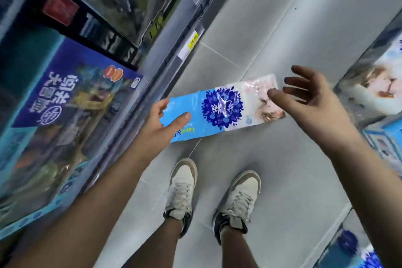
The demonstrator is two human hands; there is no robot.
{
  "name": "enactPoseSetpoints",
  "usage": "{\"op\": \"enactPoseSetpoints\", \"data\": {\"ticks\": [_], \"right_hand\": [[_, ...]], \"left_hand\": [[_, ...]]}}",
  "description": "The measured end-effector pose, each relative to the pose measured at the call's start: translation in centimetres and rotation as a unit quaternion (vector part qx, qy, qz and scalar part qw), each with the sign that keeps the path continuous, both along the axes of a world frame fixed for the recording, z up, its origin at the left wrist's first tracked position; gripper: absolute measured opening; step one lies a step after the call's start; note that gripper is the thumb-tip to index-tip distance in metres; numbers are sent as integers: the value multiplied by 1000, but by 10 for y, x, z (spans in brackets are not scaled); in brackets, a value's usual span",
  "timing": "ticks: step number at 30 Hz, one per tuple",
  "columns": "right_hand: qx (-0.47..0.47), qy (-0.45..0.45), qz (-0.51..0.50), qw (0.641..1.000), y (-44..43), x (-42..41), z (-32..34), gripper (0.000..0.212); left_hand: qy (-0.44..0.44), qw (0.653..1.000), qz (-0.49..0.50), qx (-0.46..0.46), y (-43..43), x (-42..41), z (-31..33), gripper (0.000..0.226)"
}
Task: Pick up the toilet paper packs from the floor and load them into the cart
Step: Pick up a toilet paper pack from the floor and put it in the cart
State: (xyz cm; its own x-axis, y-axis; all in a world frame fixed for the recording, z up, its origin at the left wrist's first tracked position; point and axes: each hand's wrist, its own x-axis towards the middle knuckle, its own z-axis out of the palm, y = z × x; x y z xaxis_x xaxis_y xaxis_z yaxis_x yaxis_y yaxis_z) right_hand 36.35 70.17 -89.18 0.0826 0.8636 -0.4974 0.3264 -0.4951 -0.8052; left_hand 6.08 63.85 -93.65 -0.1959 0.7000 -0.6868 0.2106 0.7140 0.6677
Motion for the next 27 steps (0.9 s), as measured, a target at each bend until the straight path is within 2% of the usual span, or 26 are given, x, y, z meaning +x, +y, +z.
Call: {"op": "enactPoseSetpoints", "data": {"ticks": [3,7,9,11,12,14,15,19,23,27], "right_hand": [[-20,-23,6,1000,2,1,-50,72],[-40,-44,3,998,10,1,-101,77],[-47,-62,3,997,16,2,-121,79],[-50,-89,5,995,23,5,-140,84],[-52,-99,5,994,27,6,-149,88],[-60,-116,8,991,34,7,-163,99],[-67,-125,11,990,38,7,-169,105],[-82,-164,37,982,45,7,-191,111],[-88,-174,42,980,45,8,-207,102],[-105,-153,-17,983,42,12,-220,105]], "left_hand": [[51,998,21,-26,-8,-2,-45,94],[121,991,18,-55,-10,-19,-109,90],[165,984,-4,-66,-20,-28,-150,108],[184,979,26,-80,-17,-16,-152,120],[189,977,45,-82,-14,-8,-147,114],[208,974,47,-77,-14,0,-153,87],[212,973,47,-81,-15,4,-155,87],[221,960,126,-114,-5,-1,-166,101],[231,956,123,-130,2,-6,-169,105],[229,959,123,-112,2,-5,-174,116]]}}
